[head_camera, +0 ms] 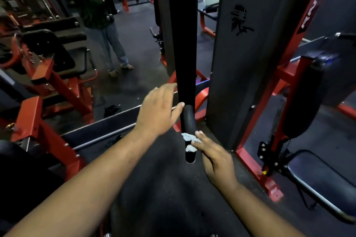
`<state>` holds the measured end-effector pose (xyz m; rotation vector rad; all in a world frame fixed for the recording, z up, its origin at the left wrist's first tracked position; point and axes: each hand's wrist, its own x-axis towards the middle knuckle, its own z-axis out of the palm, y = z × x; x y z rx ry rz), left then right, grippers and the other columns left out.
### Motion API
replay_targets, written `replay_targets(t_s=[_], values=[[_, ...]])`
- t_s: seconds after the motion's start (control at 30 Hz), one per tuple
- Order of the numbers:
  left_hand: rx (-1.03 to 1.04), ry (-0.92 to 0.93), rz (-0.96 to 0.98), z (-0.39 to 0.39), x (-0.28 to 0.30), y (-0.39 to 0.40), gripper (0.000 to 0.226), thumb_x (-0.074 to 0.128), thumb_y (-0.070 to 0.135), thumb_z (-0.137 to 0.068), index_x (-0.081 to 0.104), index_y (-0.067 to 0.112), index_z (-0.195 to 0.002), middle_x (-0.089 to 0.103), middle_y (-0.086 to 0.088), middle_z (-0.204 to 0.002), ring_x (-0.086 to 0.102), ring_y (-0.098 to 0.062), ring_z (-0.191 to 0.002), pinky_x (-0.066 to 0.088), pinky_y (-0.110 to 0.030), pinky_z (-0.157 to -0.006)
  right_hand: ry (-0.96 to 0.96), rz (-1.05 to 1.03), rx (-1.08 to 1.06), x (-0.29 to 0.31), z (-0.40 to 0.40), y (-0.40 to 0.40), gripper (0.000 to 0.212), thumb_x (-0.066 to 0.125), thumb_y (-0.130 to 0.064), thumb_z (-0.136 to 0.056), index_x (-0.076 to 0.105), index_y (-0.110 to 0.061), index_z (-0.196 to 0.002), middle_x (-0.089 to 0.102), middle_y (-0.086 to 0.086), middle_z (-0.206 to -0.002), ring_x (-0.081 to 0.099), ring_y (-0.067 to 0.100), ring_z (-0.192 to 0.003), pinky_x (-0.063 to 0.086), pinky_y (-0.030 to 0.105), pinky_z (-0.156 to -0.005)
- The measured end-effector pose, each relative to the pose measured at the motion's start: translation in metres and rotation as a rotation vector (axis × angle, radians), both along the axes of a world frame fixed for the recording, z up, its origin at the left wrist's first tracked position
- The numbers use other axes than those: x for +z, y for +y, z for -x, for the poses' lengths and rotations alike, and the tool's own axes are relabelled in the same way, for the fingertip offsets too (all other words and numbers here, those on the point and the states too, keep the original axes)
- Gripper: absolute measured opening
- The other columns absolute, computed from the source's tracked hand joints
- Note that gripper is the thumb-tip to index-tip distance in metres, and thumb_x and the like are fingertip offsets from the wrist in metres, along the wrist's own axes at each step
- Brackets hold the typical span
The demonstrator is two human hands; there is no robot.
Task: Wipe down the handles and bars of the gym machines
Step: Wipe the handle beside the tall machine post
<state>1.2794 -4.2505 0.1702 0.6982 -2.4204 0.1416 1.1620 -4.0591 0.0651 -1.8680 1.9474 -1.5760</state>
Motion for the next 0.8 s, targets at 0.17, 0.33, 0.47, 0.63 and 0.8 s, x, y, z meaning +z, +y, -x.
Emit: replay_targets(t_s=[0.17, 0.33, 0.47, 0.63, 0.8], values=[[-0.202, -0.121, 0.726, 0.01, 0.049, -0.024, 0.043, 0.051, 0.031, -0.104, 0.059, 0.011, -0.141, 0.057, -0.013, -0.145, 0.055, -0.034, -0.133, 0.029, -0.066, -0.119, -0.085, 0.032, -0.133, 0.042, 0.002, -0.045, 0.038, 0.056, 0.004, -0.093, 0.07, -0.006, -0.127, 0.06, 0.01, -0.142, 0.053, 0.015, -0.137, 0.039, 0.028, -0.116], [-0.257, -0.53, 1.056, 0.04, 0.068, -0.037, 0.06, 0.03, 0.047, -0.11, 0.033, 0.014, -0.159, 0.031, -0.013, -0.166, 0.015, -0.033, -0.158, -0.004, -0.071, -0.119, 0.135, -0.061, -0.086, 0.035, -0.009, -0.065, 0.039, 0.061, -0.002, -0.096, 0.065, -0.011, -0.134, 0.055, 0.006, -0.148, 0.038, 0.013, -0.146, 0.033, 0.027, -0.119], [-0.204, -0.641, 1.111, 0.045, 0.058, -0.044, 0.067, 0.023, 0.055, -0.109, 0.03, 0.013, -0.16, 0.028, -0.013, -0.167, 0.009, -0.033, -0.159, -0.016, -0.071, -0.117, 0.171, -0.017, -0.088, 0.016, -0.006, -0.045, 0.038, 0.057, -0.005, -0.098, 0.064, -0.011, -0.135, 0.052, 0.006, -0.151, 0.038, 0.016, -0.148, 0.034, 0.029, -0.119], [-0.229, -0.602, 1.122, 0.048, 0.057, -0.053, 0.064, 0.024, 0.054, -0.109, 0.034, 0.015, -0.159, 0.027, -0.012, -0.168, 0.011, -0.032, -0.158, -0.013, -0.069, -0.118, 0.127, 0.043, -0.104, 0.013, 0.003, -0.027, 0.032, 0.059, -0.004, -0.096, 0.07, -0.007, -0.126, 0.056, 0.007, -0.146, 0.049, 0.016, -0.14, 0.041, 0.031, -0.115], [-0.229, -0.58, 1.115, 0.05, 0.055, -0.053, 0.065, 0.023, 0.056, -0.109, 0.029, 0.017, -0.161, 0.019, -0.011, -0.17, 0.007, -0.031, -0.159, -0.012, -0.068, -0.118, 0.039, -0.086, -0.157, 0.051, 0.011, -0.077, 0.036, 0.059, -0.005, -0.095, 0.069, -0.012, -0.129, 0.062, 0.009, -0.14, 0.057, 0.02, -0.133, 0.037, 0.022, -0.114]])
